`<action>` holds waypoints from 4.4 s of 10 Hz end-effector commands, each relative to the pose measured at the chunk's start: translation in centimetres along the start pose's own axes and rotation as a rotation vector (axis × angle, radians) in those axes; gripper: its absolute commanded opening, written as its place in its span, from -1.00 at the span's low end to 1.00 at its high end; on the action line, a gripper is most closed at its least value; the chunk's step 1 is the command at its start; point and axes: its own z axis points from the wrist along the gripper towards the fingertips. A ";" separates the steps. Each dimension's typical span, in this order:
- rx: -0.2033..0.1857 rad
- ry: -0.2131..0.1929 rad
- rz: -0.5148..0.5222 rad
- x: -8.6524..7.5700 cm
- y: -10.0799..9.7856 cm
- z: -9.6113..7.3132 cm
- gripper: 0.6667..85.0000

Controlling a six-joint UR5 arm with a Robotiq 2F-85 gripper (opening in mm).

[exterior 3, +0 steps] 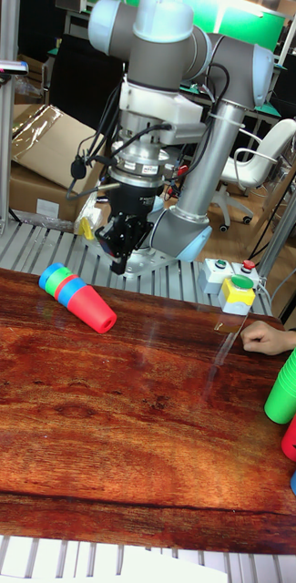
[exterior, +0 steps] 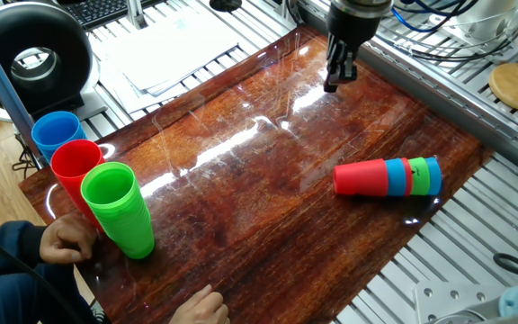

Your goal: Stack the cups

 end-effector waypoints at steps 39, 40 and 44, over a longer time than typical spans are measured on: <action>0.000 0.111 -0.098 6.1 -0.5 1.8 -0.99; 0.002 0.125 -0.094 6.1 -0.7 1.6 -0.99; -0.026 0.127 -0.052 4.9 0.1 1.4 -0.99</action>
